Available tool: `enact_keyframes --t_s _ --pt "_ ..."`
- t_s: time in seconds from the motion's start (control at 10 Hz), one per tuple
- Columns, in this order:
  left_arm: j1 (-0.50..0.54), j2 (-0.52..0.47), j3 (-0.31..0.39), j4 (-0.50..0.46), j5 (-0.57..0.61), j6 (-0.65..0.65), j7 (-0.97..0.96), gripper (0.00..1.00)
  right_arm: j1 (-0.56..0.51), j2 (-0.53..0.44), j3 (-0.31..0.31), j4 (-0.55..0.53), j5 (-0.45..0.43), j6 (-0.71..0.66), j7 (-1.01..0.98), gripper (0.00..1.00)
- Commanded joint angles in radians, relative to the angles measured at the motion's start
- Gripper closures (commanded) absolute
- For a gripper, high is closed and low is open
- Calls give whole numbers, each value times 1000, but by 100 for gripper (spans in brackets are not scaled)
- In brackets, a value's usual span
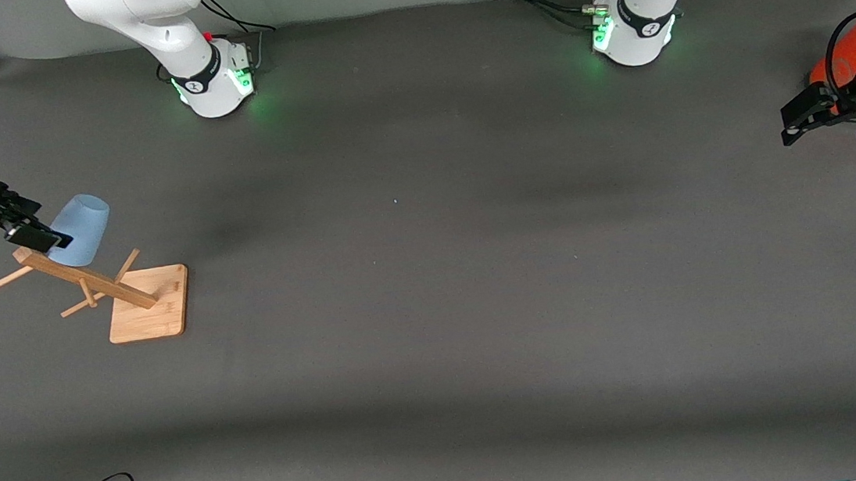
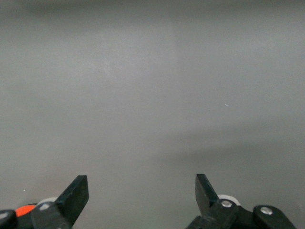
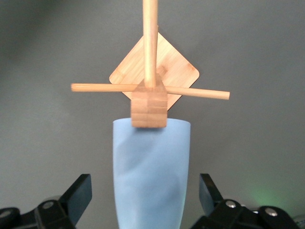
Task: Rotate and upright cup with both arms
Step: 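Close the right gripper around the blue cup's body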
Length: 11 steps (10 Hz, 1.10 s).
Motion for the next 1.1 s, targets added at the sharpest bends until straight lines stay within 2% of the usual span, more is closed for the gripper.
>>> enact_keyframes --t_s 0.0,0.4,0.7,1.0 --pt "2 3 0 12 -6 -17 0 0 7 -37 -5 -101 0 93 24 0" --pt "2 3 0 12 -6 -18 0 0 7 -24 -5 -111 0 133 24 0" --pt "2 3 0 12 -6 -18 2 0 7 -25 -5 -111 0 132 13 49" --pt "2 3 0 11 -6 -18 0 0 7 -36 -5 -111 0 122 13 52"
